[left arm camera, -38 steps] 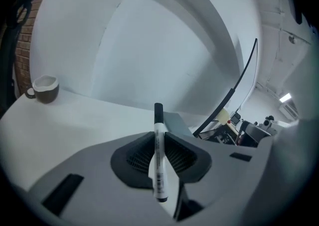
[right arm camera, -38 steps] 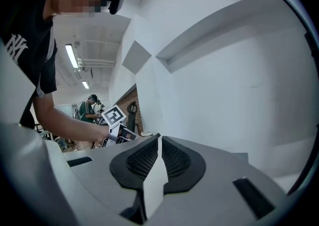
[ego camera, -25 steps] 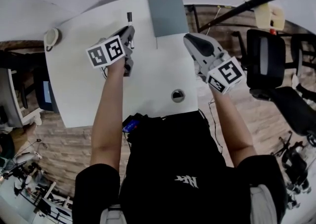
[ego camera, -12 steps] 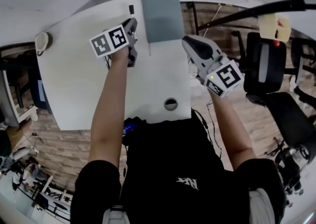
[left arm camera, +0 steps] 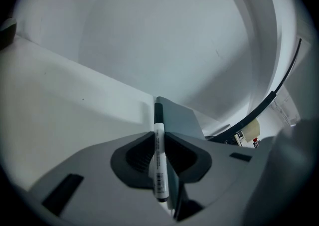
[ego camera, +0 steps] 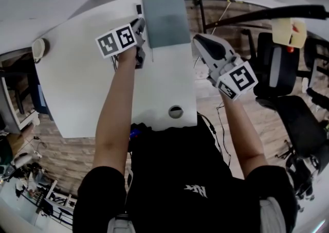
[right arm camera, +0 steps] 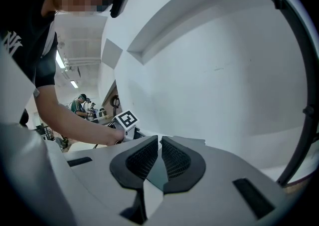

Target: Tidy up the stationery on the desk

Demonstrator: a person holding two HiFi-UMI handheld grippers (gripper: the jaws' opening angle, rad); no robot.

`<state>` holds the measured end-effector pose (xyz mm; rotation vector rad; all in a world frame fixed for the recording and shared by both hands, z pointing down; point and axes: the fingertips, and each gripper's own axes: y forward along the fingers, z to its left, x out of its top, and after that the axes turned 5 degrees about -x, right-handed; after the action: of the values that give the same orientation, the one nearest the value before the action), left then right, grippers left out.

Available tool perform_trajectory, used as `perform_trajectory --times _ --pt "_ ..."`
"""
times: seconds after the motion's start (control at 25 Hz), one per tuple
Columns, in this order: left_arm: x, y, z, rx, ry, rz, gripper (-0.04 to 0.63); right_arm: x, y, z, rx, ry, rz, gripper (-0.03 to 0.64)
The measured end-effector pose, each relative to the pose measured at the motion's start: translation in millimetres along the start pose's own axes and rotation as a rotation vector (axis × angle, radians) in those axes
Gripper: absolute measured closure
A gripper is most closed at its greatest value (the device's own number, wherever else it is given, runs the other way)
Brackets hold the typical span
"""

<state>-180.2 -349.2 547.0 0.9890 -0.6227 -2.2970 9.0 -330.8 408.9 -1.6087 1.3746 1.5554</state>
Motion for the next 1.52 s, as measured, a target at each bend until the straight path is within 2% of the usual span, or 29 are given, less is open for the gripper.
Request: perform_trajectory --times 0.32,0.88,1.24,1.52 --pt "-5.9 4.9 3.6 0.039 -0.008 0.048 0.528 -1.7 3.8 0.5 0.0 0.02 -0.011 0.568" --pt "-7.0 6.2 2.0 0.025 -0.016 0.081 0.506 2.8 -4.1 1.3 -0.022 0.018 -0.024 0.568" --pt "3.1 -9.9 5.0 0.032 0.024 0.051 0.495 12.8 -8.8 10.4 -0.021 -0.007 -0.039 0.568" --pt "15.6 -38.6 -4.2 0.011 0.07 -0.008 0.511 21.9 -16.5 29.1 -0.017 -0.028 -0.058 0.568"
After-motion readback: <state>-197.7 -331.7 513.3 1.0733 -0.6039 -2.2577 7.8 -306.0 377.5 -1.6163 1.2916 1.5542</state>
